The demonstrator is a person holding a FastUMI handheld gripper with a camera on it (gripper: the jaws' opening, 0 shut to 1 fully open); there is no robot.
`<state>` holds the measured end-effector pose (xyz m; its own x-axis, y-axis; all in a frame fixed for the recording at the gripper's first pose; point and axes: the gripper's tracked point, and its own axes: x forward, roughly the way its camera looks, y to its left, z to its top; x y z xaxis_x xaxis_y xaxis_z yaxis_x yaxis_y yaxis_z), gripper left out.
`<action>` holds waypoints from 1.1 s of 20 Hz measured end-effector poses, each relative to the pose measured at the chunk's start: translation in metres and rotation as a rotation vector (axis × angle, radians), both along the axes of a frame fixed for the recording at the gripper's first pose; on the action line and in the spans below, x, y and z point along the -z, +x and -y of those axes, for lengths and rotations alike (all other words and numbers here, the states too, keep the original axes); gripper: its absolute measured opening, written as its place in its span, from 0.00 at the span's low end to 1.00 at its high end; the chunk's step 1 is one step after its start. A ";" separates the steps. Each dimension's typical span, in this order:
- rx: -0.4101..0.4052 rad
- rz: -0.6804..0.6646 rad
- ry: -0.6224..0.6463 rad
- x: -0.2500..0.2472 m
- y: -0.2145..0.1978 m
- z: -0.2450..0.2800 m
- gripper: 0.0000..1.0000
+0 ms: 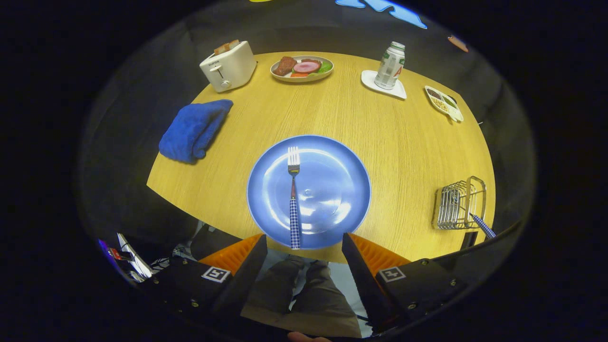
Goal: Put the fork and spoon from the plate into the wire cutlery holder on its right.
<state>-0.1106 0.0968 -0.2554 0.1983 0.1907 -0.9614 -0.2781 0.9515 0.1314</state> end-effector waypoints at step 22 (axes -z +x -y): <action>-0.044 -0.169 -0.082 0.071 -0.003 -0.019 0.25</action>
<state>-0.1131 0.1162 -0.3267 0.0257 0.1155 -0.9930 -0.3006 0.9482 0.1025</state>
